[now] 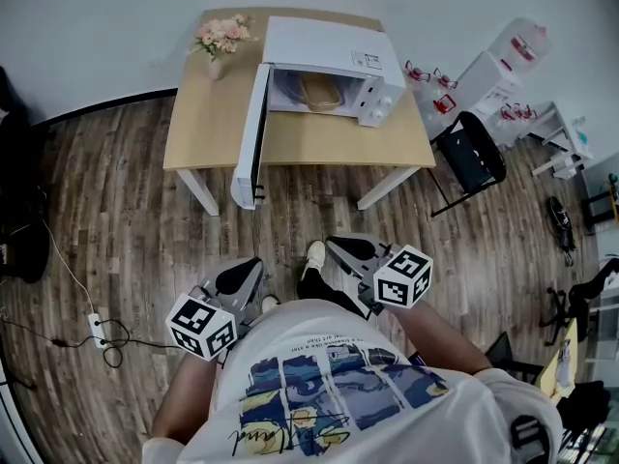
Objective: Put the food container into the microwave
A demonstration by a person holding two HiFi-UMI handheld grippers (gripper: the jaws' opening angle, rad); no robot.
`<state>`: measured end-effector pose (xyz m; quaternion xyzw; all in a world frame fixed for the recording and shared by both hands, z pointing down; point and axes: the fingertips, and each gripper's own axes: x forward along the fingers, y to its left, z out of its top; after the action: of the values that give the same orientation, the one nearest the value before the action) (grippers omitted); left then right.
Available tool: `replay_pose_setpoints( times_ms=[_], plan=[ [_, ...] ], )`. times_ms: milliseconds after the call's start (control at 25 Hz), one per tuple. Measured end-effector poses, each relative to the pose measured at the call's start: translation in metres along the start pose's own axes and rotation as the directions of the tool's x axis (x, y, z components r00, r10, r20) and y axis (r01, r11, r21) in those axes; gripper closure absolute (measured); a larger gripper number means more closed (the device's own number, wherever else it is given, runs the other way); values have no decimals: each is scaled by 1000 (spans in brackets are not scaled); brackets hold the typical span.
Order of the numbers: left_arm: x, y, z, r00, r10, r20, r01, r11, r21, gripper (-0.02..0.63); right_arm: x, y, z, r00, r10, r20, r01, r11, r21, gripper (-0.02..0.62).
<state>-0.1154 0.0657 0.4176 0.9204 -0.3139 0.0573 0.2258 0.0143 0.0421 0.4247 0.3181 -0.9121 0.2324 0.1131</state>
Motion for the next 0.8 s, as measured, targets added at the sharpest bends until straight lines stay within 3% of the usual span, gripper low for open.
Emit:
replay_pose_setpoints(
  times_ms=[520, 800],
  plan=[
    [14, -9, -21, 998, -40, -41, 39, 999, -30, 598, -25, 6, -6, 999, -29, -20, 28, 999, -29, 588],
    [57, -44, -29, 995, -60, -76, 58, 998, -32, 598, -64, -17, -7, 999, -33, 26, 34, 998, -46, 588]
  ],
)
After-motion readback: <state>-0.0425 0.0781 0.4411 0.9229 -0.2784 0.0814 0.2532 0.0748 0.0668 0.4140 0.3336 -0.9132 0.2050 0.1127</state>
